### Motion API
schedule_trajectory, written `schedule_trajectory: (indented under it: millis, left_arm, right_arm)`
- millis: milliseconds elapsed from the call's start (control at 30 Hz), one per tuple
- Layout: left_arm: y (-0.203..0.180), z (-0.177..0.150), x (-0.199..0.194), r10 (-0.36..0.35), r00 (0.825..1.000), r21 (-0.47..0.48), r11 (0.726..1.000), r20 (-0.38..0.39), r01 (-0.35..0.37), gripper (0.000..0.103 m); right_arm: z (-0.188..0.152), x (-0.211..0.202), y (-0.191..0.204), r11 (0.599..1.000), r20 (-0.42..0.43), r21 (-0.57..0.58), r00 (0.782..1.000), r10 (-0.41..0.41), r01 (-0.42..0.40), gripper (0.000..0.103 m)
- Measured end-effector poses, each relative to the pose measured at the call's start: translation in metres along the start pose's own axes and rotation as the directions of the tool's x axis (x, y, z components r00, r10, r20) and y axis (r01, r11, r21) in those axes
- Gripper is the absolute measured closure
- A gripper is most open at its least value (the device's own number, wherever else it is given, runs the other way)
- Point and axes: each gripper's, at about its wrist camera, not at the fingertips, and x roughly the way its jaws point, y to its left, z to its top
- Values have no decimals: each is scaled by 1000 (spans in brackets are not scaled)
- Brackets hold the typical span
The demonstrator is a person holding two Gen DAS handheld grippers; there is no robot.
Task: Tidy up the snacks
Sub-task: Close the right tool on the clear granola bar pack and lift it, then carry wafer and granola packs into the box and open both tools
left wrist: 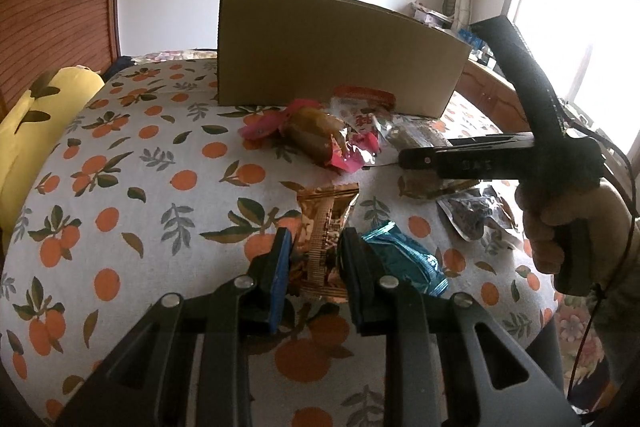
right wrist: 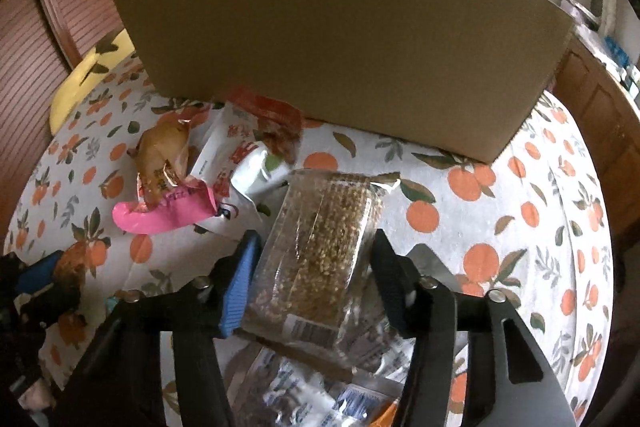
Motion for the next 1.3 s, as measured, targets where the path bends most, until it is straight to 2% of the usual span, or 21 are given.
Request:
schedule_trajectory:
  millis: [100,467,867,1300]
  left_arm:
    - [0,0,-1,1,1000,1,1000,1,-1,80]
    - [-8,5,-7,10,1000,16,1000,14,-10,80]
    - [-12,22,-23,33,998,50,998,49,-35,80]
    - [-6,51,-40,23,994,60,998,104,-29,80]
  right_arm:
    - [-3,-5,-2,1000,10,14,1000,24,-24,55]
    - [-7,-50,0,997,124,14,990,72,-74,57]
    - [-13,-77,-3,995,168,2,981,96,-97,57]
    - [-12,-94,-8,994,200,2,974,110,-113,57]
